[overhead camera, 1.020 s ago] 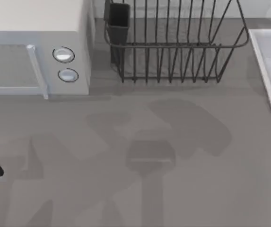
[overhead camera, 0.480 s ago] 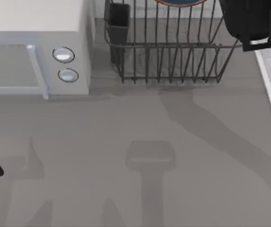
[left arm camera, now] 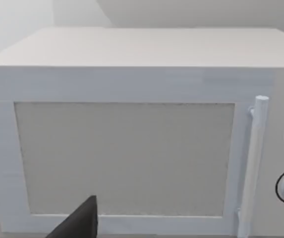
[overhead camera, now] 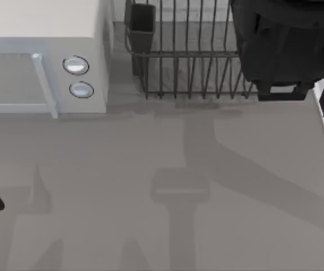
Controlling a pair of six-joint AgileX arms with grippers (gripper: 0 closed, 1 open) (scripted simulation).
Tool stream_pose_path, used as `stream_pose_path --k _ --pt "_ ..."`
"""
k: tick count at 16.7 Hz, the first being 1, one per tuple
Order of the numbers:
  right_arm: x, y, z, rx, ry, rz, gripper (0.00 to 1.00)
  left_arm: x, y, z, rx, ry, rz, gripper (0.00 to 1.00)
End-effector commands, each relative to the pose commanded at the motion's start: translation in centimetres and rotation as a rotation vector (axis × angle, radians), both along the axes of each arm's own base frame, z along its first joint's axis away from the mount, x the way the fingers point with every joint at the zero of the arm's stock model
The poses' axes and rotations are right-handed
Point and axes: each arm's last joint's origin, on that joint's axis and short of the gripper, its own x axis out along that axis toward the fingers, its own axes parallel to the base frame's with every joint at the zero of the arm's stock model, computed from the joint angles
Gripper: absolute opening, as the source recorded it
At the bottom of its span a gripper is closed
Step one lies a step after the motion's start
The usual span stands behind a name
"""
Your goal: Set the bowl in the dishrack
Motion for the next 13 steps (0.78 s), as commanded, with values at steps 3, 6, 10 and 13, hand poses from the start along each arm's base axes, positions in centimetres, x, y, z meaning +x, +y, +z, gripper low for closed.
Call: stream_pose_path --k 3,6,10,13 --pt "0.1 0.0 -0.1 -0.002 0.002 0.001 0.00 0.0 0.0 0.0 0.000 0.000 0.000 1.00" --pt "1.3 0.8 -0.9 -0.005 0.004 0.003 0.00 0.0 0.0 0.0 0.000 0.000 0.000 1.00" --pt "6.8 3.0 -5.6 -0.004 0.004 0.009 0.00 0.0 0.0 0.0 0.000 0.000 0.000 1.00" --pt "12.3 3.3 -10.7 0.012 -0.008 0.009 0.00 0.0 0.0 0.0 0.000 0.000 0.000 1.00"
